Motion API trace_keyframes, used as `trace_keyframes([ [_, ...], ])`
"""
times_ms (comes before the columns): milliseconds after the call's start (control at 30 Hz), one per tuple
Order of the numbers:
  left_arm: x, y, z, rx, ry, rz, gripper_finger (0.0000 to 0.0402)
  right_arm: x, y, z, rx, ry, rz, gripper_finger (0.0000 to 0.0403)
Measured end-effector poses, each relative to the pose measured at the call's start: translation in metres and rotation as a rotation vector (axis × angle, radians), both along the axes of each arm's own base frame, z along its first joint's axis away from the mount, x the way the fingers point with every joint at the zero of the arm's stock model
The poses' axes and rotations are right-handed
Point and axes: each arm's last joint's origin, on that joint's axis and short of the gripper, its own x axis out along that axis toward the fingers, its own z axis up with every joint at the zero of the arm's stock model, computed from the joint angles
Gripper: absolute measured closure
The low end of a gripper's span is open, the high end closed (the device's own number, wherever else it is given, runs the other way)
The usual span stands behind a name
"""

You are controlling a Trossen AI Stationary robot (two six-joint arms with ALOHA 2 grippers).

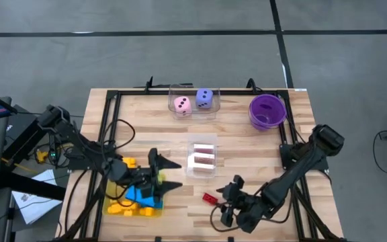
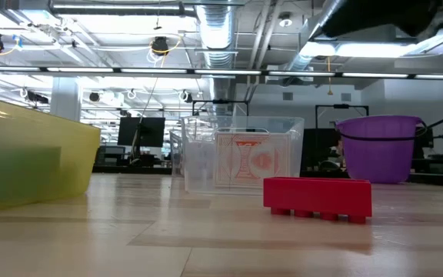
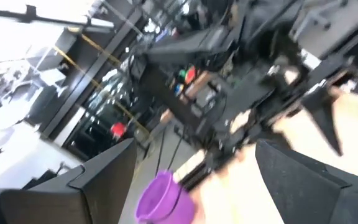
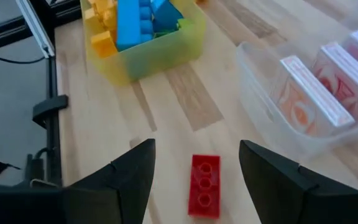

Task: Pick & Place Toys
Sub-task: Put the red game piece into the yellow bin

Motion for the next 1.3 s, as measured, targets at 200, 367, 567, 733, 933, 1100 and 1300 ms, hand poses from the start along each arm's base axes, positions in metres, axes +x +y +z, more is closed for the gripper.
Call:
trace_keyframes([
  [200,-0.003,0.005,-0.005,0.054,0.083,0.048,0.0079,0.017,0.000,-0.022,-0.061,0.051,-0.017,0.0178],
  [367,-0.005,0.006,-0.008,0.052,0.114,0.102,0.0079,0.028,0.004,-0.040,-0.090,0.082,-0.027,0.0178],
  [567,-0.006,0.008,-0.009,0.058,0.125,0.168,0.0079,0.025,0.026,-0.060,-0.103,0.080,0.029,0.0178],
  [733,-0.006,0.008,-0.009,0.033,0.121,0.171,0.0079,0.015,0.037,-0.065,-0.198,0.034,0.028,0.0178],
  [933,-0.006,0.007,-0.009,0.006,0.117,0.169,0.0079,0.012,0.032,-0.067,-0.271,0.010,-0.039,0.0178],
  [1100,-0.006,0.007,-0.009,-0.008,0.118,0.168,0.0079,0.015,0.023,-0.074,-0.226,-0.010,-0.092,0.0178],
  [1300,-0.006,0.007,-0.011,-0.002,0.134,0.169,0.0079,0.016,0.021,-0.079,-0.163,0.002,-0.092,0.0158],
])
